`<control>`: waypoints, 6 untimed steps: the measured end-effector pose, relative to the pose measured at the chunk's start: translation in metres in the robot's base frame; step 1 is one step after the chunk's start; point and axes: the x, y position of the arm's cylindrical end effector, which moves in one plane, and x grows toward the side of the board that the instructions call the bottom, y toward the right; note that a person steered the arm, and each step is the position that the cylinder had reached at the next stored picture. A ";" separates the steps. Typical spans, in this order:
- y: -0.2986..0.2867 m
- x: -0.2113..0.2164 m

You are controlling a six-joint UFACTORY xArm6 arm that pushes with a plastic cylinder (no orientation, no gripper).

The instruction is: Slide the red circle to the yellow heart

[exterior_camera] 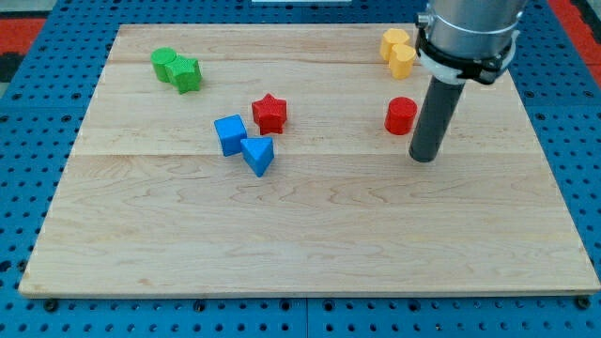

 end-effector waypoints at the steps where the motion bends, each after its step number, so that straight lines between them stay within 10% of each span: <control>1: -0.024 -0.021; 6: 0.014 -0.072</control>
